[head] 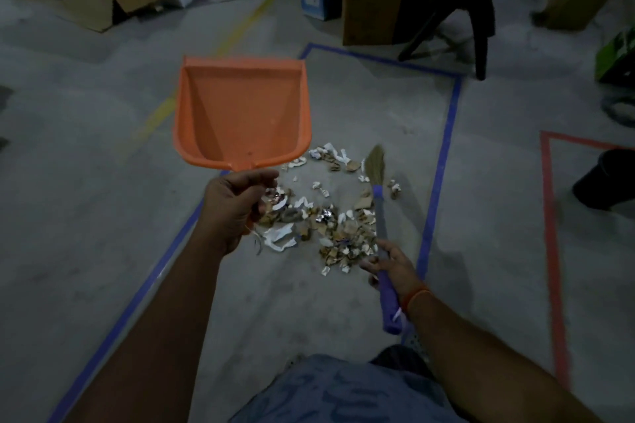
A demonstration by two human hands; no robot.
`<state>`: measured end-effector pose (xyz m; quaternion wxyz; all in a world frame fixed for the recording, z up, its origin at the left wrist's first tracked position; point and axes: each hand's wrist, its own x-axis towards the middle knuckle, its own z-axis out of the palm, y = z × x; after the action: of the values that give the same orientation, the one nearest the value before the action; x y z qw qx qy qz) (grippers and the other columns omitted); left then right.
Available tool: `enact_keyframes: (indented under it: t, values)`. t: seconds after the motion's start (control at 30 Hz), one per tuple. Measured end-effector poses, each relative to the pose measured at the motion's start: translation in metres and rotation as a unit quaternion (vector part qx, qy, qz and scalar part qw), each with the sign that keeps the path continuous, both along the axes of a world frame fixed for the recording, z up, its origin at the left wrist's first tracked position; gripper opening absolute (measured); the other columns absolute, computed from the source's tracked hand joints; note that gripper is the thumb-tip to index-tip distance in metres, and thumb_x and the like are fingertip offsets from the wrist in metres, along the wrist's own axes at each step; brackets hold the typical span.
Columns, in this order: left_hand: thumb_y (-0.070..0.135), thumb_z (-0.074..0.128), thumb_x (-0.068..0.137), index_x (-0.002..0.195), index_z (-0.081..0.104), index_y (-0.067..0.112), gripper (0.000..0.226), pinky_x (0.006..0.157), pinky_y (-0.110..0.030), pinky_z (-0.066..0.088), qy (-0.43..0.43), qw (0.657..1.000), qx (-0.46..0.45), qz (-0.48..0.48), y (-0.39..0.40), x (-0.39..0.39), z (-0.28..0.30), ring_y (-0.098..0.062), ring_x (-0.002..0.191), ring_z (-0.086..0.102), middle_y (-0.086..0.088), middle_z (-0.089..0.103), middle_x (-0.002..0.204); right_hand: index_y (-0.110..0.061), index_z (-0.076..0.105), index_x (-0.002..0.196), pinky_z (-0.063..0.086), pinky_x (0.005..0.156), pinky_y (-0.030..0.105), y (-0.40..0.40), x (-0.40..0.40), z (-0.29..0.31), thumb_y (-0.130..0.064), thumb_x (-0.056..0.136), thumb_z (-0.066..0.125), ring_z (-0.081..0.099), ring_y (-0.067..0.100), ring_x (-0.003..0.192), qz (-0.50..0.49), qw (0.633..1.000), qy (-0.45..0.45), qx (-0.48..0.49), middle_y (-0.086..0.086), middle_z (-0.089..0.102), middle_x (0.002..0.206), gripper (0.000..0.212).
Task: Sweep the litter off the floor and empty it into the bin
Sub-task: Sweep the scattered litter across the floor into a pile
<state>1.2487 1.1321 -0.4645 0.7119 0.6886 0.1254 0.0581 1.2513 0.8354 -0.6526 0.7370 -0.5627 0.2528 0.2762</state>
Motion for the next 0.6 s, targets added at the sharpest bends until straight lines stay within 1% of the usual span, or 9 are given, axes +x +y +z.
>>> enact_keyframes:
  t: [0.07,0.1,0.17,0.23,0.3,0.37,0.43,0.53,0.6]
  values:
    - [-0.011,0.049,0.095,0.105,0.074,0.007,0.033,0.042,-0.020,0.035,0.010,1.000,0.007,0.013,0.039,-0.022,-0.005,-0.013,0.046,0.051,-0.008,0.073,0.088,-0.017,0.052,0.126,0.052,0.064,0.038,0.049,-0.002,0.002,0.011,0.089,0.054,0.067,0.035,0.099,0.013,1.000,0.011,0.021,0.016,0.063,0.102,0.046]
    - [-0.011,0.049,0.095,0.104,0.075,0.010,0.034,0.044,-0.022,0.035,0.014,1.000,0.006,0.022,0.057,-0.031,-0.008,-0.013,0.047,0.051,-0.008,0.073,0.089,-0.017,0.053,0.126,0.053,0.062,0.037,0.070,0.001,0.004,0.012,0.090,0.052,0.066,0.035,0.100,0.027,0.999,0.017,0.016,0.016,0.063,0.103,0.046]
    - [-0.010,0.050,0.095,0.100,0.078,0.017,0.039,0.048,-0.026,0.032,0.017,0.999,0.001,0.041,0.091,-0.044,-0.011,-0.013,0.048,0.051,-0.008,0.073,0.091,-0.014,0.051,0.128,0.052,0.050,0.033,0.103,0.013,0.007,0.011,0.093,0.050,0.067,0.032,0.090,0.036,0.999,0.009,-0.007,0.019,0.063,0.102,0.043]
    - [-0.009,0.050,0.095,0.097,0.079,0.021,0.042,0.047,-0.026,0.032,0.016,0.998,-0.005,0.061,0.119,-0.051,-0.013,-0.013,0.047,0.050,-0.008,0.073,0.091,-0.009,0.051,0.127,0.050,0.043,0.030,0.128,0.023,0.006,0.008,0.094,0.051,0.065,0.032,0.079,0.035,0.998,-0.024,-0.053,0.017,0.063,0.091,0.037]
    - [-0.010,0.051,0.095,0.098,0.078,0.019,0.040,0.044,-0.022,0.032,0.015,0.997,-0.014,0.081,0.144,-0.055,-0.016,-0.013,0.046,0.050,-0.008,0.073,0.091,-0.012,0.056,0.120,0.049,0.044,0.029,0.153,0.024,0.002,0.008,0.093,0.052,0.064,0.030,0.073,0.041,0.995,-0.038,-0.080,0.013,0.064,0.083,0.034]
    - [-0.009,0.051,0.095,0.100,0.077,0.016,0.037,0.042,-0.019,0.030,0.023,0.995,-0.017,0.091,0.166,-0.053,-0.019,-0.012,0.046,0.050,-0.007,0.073,0.092,-0.015,0.059,0.114,0.052,0.049,0.031,0.178,0.027,-0.009,0.012,0.089,0.054,0.063,0.032,0.075,0.073,0.995,-0.004,-0.074,0.016,0.062,0.088,0.037]
    - [-0.009,0.051,0.095,0.102,0.077,0.014,0.035,0.044,-0.020,0.028,0.033,0.995,-0.012,0.089,0.190,-0.046,-0.025,-0.013,0.046,0.050,-0.009,0.073,0.094,-0.011,0.060,0.110,0.052,0.056,0.035,0.204,0.042,-0.019,0.018,0.082,0.051,0.059,0.031,0.072,0.098,0.988,0.043,-0.111,0.018,0.056,0.086,0.042]
    - [-0.009,0.051,0.095,0.103,0.076,0.012,0.033,0.045,-0.020,0.030,0.041,0.996,-0.006,0.085,0.228,-0.022,-0.032,-0.013,0.046,0.049,-0.013,0.072,0.095,-0.004,0.063,0.096,0.049,0.055,0.036,0.241,0.081,-0.031,0.006,0.081,0.051,0.055,0.029,0.058,0.071,0.975,0.040,-0.209,0.018,0.056,0.072,0.021]
    - [-0.009,0.051,0.095,0.102,0.076,0.012,0.033,0.042,-0.018,0.030,0.046,0.996,-0.003,0.082,0.255,0.003,-0.033,-0.014,0.046,0.050,-0.013,0.072,0.095,-0.010,0.063,0.083,0.052,0.053,0.034,0.267,0.106,-0.035,-0.006,0.084,0.054,0.058,0.029,0.056,0.057,0.966,0.024,-0.252,0.017,0.060,0.073,0.010]
